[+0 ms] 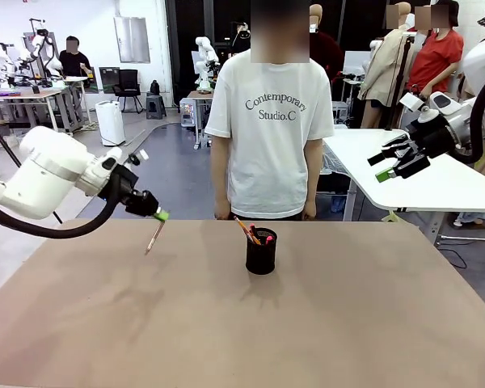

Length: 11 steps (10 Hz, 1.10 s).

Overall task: Place the pens into the pen holder.
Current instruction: Pick up a writing instrument from the table and place it into the Pen holder.

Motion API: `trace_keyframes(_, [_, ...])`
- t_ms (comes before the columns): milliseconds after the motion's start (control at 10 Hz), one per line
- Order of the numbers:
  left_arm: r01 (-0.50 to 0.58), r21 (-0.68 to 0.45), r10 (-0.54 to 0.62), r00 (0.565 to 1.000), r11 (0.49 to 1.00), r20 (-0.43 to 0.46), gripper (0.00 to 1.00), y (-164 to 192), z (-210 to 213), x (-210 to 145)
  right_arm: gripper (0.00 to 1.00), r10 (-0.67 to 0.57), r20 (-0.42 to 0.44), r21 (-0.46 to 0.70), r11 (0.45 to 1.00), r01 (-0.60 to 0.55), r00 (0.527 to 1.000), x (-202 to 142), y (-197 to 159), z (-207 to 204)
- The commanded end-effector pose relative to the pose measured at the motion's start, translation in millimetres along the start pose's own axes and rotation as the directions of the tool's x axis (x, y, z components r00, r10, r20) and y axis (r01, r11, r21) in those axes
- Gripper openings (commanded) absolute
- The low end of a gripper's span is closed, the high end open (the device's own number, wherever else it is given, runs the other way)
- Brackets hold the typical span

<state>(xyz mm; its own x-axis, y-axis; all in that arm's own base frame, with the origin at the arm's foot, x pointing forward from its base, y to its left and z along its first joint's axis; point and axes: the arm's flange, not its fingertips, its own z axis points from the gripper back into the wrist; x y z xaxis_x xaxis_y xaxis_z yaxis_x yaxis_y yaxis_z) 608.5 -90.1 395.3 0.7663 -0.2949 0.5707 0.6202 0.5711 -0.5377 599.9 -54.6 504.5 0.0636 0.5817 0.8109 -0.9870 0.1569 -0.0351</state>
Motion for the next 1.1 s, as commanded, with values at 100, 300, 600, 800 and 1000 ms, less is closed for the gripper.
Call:
trace_keyframes(100, [0.297,-0.062,-0.274,0.93,0.953,0.246,0.0,-28.4,17.0,-16.3,1.0,0.002,-0.002,-0.014,1.0,-0.002,1.0,2.9,-0.1,-2.0])
trace_keyframes(300, [0.592,-0.098,-0.525,0.77,0.8,0.362,0.0,-55.5,24.2,-23.3,1.0,0.002,-0.002,-0.014,1.0,-0.002,1.0,2.9,-0.1,-2.0])
trace_keyframes(600, [0.59,-0.192,-0.505,0.786,0.784,0.357,0.0,-70.0,34.5,-31.8,1.0,0.002,-0.002,-0.014,1.0,-0.002,1.0,2.9,-0.1,-2.0])
trace_keyframes(800, [0.654,-0.064,-0.587,0.714,0.754,0.383,0.0,-73.5,27.5,-9.4,1.0,0.002,-0.002,-0.014,1.0,-0.002,1.0,2.9,-0.1,-2.0])
trace_keyframes(1000, [0.66,-0.097,-0.582,0.714,0.745,0.389,0.0,-74.5,28.8,-19.5,1.0,0.002,-0.002,-0.014,1.0,-0.002,1.0,2.9,-0.1,-2.0])
